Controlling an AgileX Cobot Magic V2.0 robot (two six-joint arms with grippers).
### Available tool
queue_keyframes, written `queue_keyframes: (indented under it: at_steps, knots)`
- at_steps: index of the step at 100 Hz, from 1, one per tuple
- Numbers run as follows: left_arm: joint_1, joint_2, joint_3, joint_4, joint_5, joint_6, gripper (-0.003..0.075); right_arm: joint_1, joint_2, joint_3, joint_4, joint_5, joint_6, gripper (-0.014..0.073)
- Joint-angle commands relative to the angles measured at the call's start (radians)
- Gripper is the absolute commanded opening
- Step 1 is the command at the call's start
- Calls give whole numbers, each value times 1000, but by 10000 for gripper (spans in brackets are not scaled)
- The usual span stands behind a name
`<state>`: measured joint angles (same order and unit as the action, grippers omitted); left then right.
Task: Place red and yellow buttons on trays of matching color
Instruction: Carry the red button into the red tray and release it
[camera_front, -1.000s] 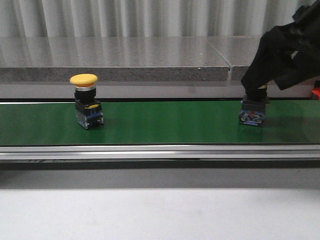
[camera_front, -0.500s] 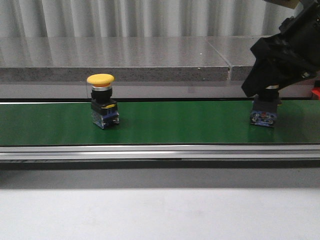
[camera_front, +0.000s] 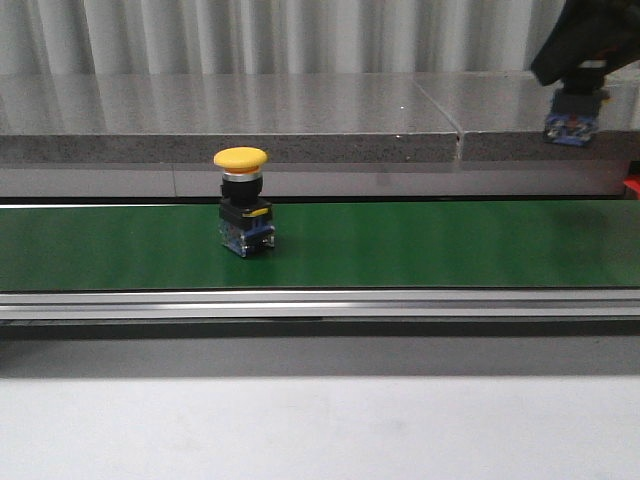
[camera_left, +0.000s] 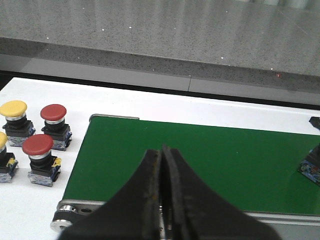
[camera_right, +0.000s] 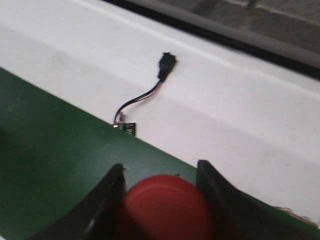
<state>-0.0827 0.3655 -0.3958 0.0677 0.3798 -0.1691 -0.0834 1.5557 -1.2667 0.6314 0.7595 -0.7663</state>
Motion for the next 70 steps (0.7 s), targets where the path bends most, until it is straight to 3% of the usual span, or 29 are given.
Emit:
queue_keyframes:
  at_steps: [1, 34, 70]
  knots:
    - [-7, 6, -27, 0, -75, 1, -21, -63, -37, -77, -11, 0, 36, 112]
    - [-7, 6, -27, 0, -75, 1, -21, -355, -29, -139, 21, -42, 84, 112]
    - [-7, 6, -27, 0, -75, 1, -21, -404, 103, -167, 48, -204, 65, 112]
